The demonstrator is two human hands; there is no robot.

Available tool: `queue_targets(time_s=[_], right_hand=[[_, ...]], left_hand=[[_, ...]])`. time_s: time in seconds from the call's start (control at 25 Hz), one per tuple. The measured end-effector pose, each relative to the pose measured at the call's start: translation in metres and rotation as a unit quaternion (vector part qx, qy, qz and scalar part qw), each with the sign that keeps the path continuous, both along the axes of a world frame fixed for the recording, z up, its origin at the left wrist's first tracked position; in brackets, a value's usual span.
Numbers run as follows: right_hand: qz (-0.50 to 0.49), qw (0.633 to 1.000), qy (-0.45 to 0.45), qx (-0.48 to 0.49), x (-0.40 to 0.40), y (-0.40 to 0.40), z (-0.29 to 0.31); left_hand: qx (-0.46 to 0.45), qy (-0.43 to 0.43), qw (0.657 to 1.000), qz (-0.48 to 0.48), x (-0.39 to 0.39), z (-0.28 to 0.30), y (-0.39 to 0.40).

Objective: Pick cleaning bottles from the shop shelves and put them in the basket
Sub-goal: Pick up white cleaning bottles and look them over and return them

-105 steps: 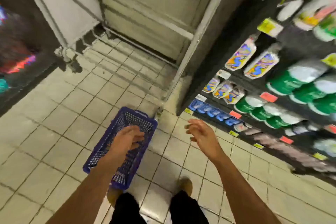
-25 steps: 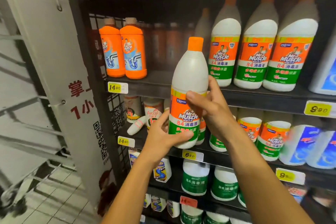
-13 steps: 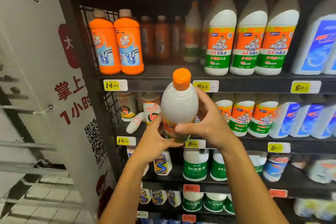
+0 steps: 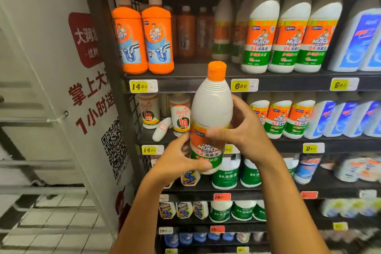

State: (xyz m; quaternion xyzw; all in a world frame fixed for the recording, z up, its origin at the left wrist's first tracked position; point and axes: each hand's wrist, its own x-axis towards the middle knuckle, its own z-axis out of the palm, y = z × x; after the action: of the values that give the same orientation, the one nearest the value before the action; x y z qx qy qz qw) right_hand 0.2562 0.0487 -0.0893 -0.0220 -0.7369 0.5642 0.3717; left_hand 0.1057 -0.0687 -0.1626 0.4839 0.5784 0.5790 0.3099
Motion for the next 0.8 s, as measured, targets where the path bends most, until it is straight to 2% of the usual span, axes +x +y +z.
queue_targets(time_s=[0.24, 0.52, 0.8], right_hand=[[-0.041, 0.998, 0.019, -0.045, 0.001, -0.013, -0.002], [-0.047, 0.995, 0.007, -0.093, 0.004, -0.010, 0.000], [-0.006, 0.987, -0.038, -0.154, 0.012, 0.008, -0.005]], left_hand=[[0.013, -0.071, 0.997, -0.042, 0.022, -0.003, -0.015], [0.037, -0.126, 0.991, -0.035, 0.040, 0.000, -0.008], [0.030, -0.130, 0.991, -0.015, 0.052, 0.004, -0.003]])
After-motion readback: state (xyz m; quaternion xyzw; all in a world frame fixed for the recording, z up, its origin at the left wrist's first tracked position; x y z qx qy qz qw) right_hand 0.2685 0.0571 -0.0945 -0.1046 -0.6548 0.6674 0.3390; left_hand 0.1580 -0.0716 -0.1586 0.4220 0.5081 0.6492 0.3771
